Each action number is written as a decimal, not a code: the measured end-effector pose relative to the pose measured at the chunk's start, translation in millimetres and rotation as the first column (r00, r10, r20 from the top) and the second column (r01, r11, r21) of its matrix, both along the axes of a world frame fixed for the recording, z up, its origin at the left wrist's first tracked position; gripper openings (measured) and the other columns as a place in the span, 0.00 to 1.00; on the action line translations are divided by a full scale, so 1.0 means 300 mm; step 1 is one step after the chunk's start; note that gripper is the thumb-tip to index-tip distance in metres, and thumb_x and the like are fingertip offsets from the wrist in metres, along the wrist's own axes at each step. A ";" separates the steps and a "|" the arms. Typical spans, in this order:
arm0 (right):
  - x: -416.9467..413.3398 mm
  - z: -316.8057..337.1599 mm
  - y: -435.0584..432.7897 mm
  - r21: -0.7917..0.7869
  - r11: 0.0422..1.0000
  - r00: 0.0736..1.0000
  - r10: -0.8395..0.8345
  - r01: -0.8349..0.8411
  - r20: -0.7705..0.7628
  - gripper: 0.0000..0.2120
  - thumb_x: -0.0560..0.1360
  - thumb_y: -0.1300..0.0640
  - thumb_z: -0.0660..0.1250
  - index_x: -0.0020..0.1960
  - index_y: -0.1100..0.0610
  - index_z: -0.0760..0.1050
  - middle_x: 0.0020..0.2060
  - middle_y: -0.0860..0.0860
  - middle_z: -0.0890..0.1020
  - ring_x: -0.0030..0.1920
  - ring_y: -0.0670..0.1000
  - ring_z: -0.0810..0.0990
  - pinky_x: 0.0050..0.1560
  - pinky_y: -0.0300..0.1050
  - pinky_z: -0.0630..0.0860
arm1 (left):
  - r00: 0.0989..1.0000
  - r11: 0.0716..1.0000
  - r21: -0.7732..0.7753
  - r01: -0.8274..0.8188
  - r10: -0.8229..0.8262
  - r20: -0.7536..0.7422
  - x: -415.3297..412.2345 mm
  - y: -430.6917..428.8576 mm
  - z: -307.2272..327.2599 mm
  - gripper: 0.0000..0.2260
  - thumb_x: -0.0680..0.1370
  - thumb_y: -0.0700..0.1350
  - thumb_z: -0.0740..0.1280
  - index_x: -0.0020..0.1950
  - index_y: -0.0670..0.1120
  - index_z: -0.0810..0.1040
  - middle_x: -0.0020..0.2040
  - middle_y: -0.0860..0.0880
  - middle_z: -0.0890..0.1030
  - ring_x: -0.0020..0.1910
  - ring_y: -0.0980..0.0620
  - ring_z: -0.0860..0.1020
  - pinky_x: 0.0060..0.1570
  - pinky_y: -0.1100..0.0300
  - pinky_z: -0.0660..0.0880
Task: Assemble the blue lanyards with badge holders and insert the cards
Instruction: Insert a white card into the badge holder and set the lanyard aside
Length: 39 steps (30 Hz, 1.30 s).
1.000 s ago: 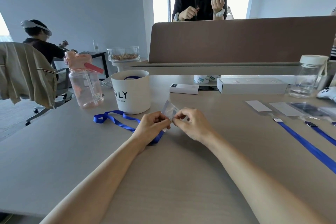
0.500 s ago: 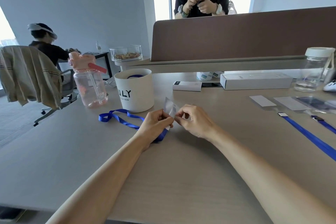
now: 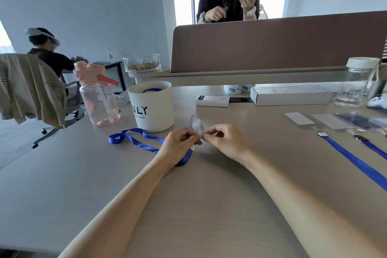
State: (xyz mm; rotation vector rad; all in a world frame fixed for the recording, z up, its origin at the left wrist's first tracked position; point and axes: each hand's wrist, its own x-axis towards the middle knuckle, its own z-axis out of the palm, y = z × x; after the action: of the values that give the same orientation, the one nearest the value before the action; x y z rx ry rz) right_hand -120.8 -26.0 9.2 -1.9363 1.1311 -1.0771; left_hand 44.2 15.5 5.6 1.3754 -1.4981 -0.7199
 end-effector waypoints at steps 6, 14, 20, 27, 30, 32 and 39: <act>-0.003 0.000 0.014 -0.030 0.999 1.000 -0.018 0.017 -0.014 0.05 0.73 0.55 0.72 0.40 0.56 0.83 0.27 0.43 0.77 0.27 0.40 0.71 0.28 0.29 0.65 | 0.997 1.000 -0.022 0.014 -0.012 0.073 0.005 -0.007 -0.010 0.07 0.78 0.42 0.65 0.47 0.46 0.84 0.42 0.54 0.85 0.46 0.59 0.82 0.56 0.62 0.75; 0.011 -0.011 0.014 -0.045 0.998 0.999 -0.043 0.042 -0.027 0.06 0.74 0.54 0.70 0.42 0.55 0.82 0.25 0.41 0.75 0.27 0.37 0.73 0.28 0.29 0.66 | 0.994 1.000 -0.015 0.011 -0.009 0.112 0.009 -0.010 -0.011 0.06 0.78 0.45 0.66 0.46 0.49 0.83 0.41 0.56 0.85 0.47 0.57 0.82 0.58 0.55 0.76; 0.012 -0.015 0.017 -0.128 0.992 0.998 -0.011 0.002 -0.067 0.06 0.74 0.56 0.70 0.38 0.49 0.80 0.30 0.40 0.79 0.32 0.38 0.76 0.32 0.29 0.68 | 0.993 1.000 -0.007 0.009 -0.008 0.116 0.008 -0.006 -0.007 0.06 0.78 0.45 0.66 0.45 0.48 0.83 0.40 0.55 0.85 0.47 0.58 0.82 0.57 0.57 0.76; 0.014 -0.019 0.012 -0.134 0.991 0.997 -0.007 -0.003 -0.072 0.05 0.72 0.57 0.70 0.38 0.52 0.82 0.33 0.44 0.82 0.35 0.43 0.78 0.37 0.38 0.73 | 0.992 1.000 0.009 0.013 -0.014 0.123 0.006 0.000 -0.008 0.06 0.78 0.45 0.67 0.44 0.47 0.82 0.39 0.55 0.85 0.45 0.59 0.82 0.54 0.62 0.76; 0.022 -0.021 0.005 -0.135 0.991 0.997 0.008 -0.020 -0.083 0.04 0.73 0.57 0.70 0.40 0.53 0.82 0.34 0.46 0.82 0.37 0.47 0.80 0.40 0.43 0.75 | 0.992 1.000 -0.018 -0.012 0.015 0.126 0.009 0.001 -0.007 0.06 0.78 0.46 0.67 0.42 0.46 0.81 0.38 0.55 0.85 0.42 0.60 0.81 0.50 0.64 0.75; 0.024 -0.021 0.004 -0.126 0.991 0.997 0.026 -0.035 -0.077 0.05 0.74 0.57 0.69 0.40 0.53 0.81 0.34 0.46 0.82 0.37 0.48 0.79 0.40 0.45 0.75 | 0.989 0.999 -0.042 -0.033 0.038 0.145 0.008 0.004 -0.006 0.06 0.77 0.46 0.68 0.41 0.47 0.81 0.37 0.55 0.84 0.39 0.61 0.79 0.45 0.67 0.74; 0.011 -0.024 -0.004 -0.014 0.995 0.994 0.101 -0.102 -0.051 0.06 0.75 0.56 0.69 0.40 0.55 0.80 0.33 0.52 0.83 0.35 0.48 0.80 0.41 0.47 0.77 | 0.942 0.989 -0.146 -0.018 0.066 0.330 -0.005 0.032 0.010 0.05 0.76 0.42 0.67 0.40 0.46 0.80 0.36 0.56 0.82 0.33 0.64 0.74 0.35 0.72 0.69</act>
State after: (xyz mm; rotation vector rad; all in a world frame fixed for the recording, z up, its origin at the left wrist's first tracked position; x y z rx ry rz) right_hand -117.6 -27.2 2.0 -2.0216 1.0413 -0.9913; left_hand 42.6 25.1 8.7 1.4674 -1.7405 -0.3543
